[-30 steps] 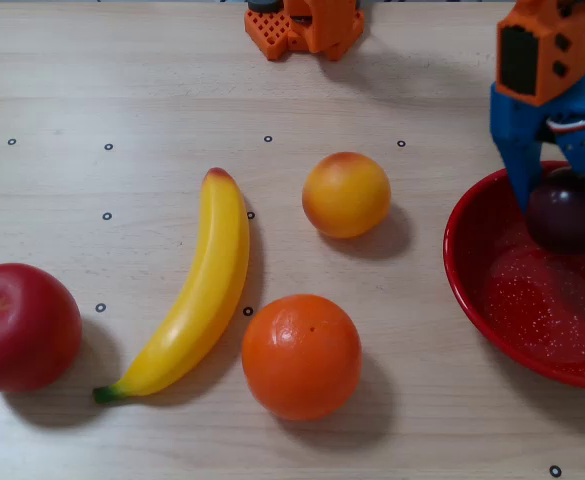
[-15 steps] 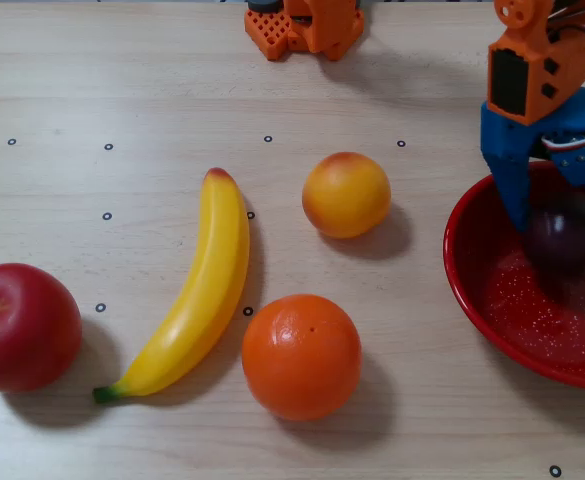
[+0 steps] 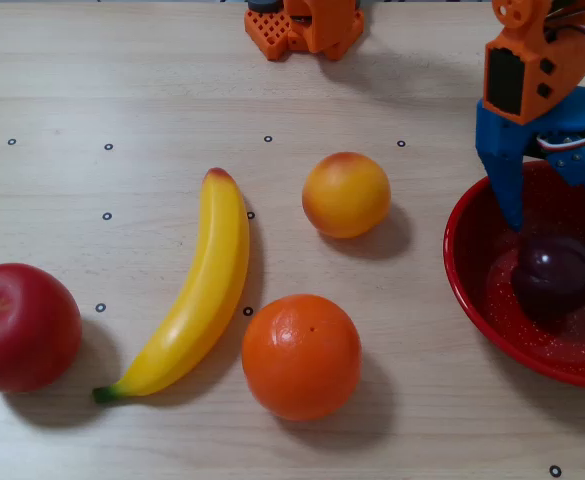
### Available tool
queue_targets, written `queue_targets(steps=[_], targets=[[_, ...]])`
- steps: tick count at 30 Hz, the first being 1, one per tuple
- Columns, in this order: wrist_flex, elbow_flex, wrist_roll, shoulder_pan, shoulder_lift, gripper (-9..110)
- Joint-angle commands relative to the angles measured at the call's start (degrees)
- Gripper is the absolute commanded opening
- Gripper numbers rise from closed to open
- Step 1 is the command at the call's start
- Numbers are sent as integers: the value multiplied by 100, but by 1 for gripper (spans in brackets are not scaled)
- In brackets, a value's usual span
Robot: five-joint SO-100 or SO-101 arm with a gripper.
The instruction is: Put plum in the red bowl.
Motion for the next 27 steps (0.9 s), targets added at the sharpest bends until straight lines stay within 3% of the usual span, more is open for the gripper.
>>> queue_targets(steps=[1, 15, 22, 27], targets=[[185, -211, -141, 272, 1134, 37], [615, -475, 18, 606, 1881, 18], [765, -466, 9, 773, 2074, 1], [940, -448, 9, 888, 2268, 0]])
